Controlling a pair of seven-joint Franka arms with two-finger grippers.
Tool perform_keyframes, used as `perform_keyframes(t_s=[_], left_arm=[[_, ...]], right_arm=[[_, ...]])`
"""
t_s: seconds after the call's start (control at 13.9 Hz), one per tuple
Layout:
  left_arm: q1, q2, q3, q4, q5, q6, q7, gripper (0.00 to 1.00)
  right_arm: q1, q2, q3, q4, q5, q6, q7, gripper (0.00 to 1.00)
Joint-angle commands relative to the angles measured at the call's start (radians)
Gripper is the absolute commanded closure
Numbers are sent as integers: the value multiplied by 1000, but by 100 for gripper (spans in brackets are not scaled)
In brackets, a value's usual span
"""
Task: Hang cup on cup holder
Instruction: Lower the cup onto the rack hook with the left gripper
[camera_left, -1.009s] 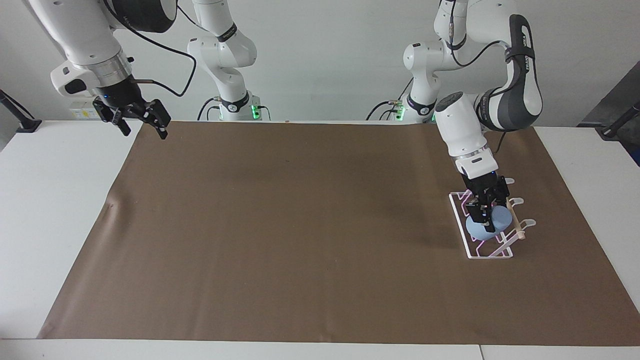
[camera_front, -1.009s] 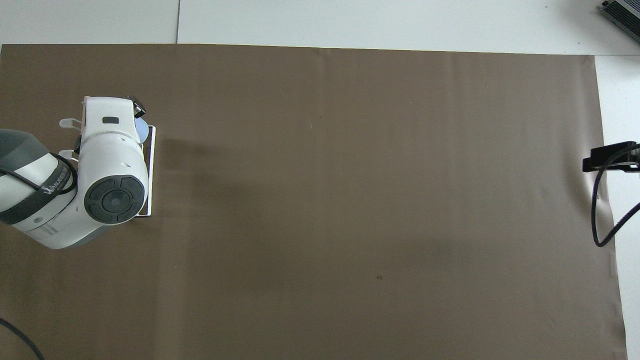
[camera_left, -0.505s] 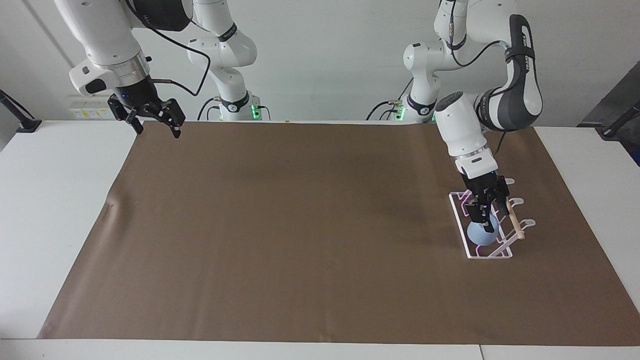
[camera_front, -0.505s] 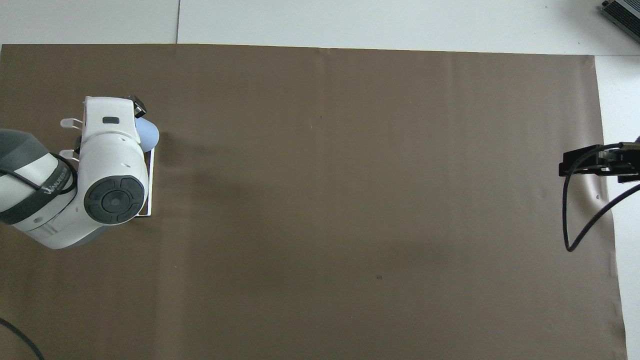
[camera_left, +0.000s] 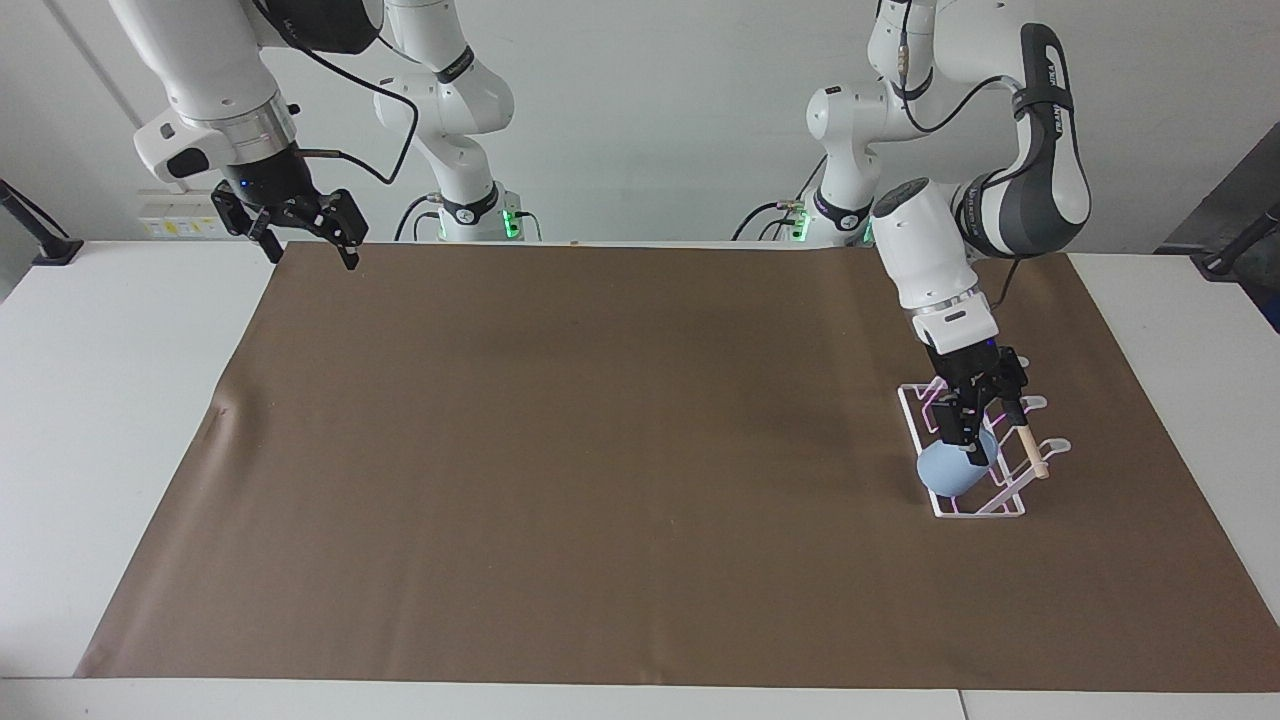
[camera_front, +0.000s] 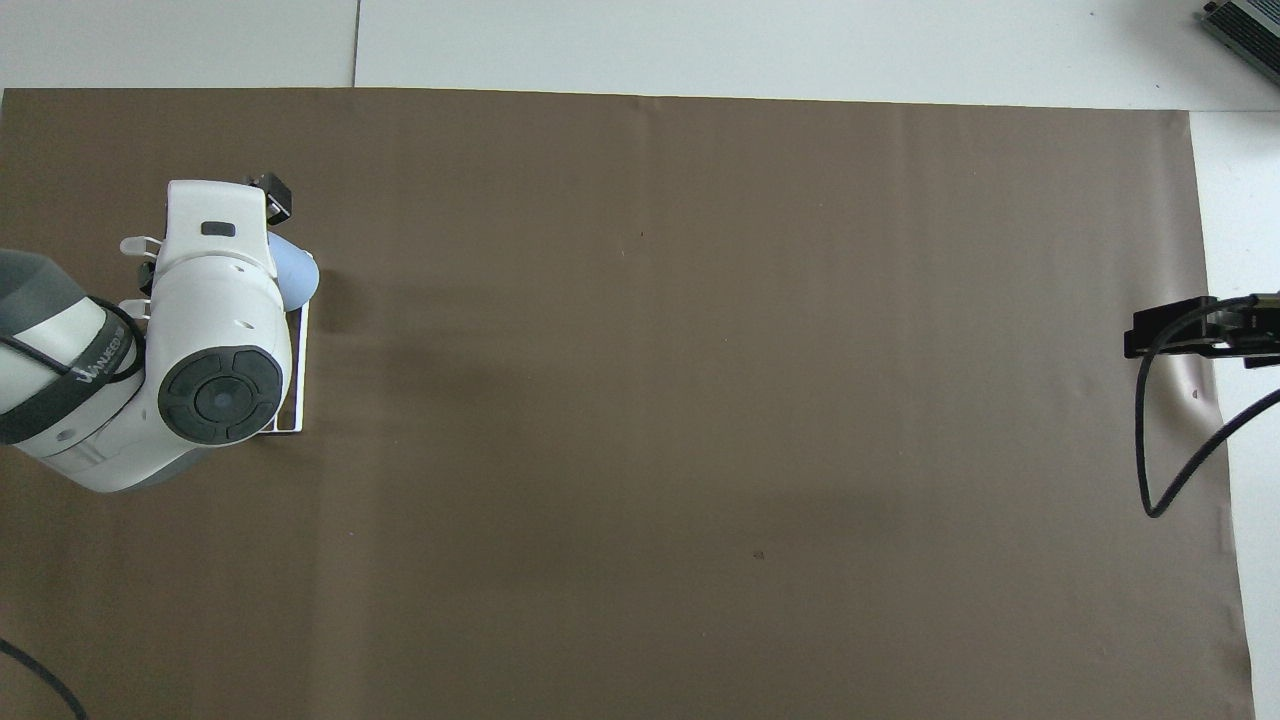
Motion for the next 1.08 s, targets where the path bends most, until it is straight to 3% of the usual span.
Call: perform_keyframes(t_s=[0.0, 0.43, 1.01], left_arm=[[-11, -13, -6, 22, -47, -22, 19, 0], [-69, -52, -17, 88, -260, -139, 59, 0], [-65, -158, -14, 122, -628, -258, 474, 0]], right_arm=[[-5, -10, 4, 4, -5, -24, 10, 0], [0, -14, 4, -9, -5, -15, 14, 0], [-50, -39, -3, -55, -4, 3, 12, 0]])
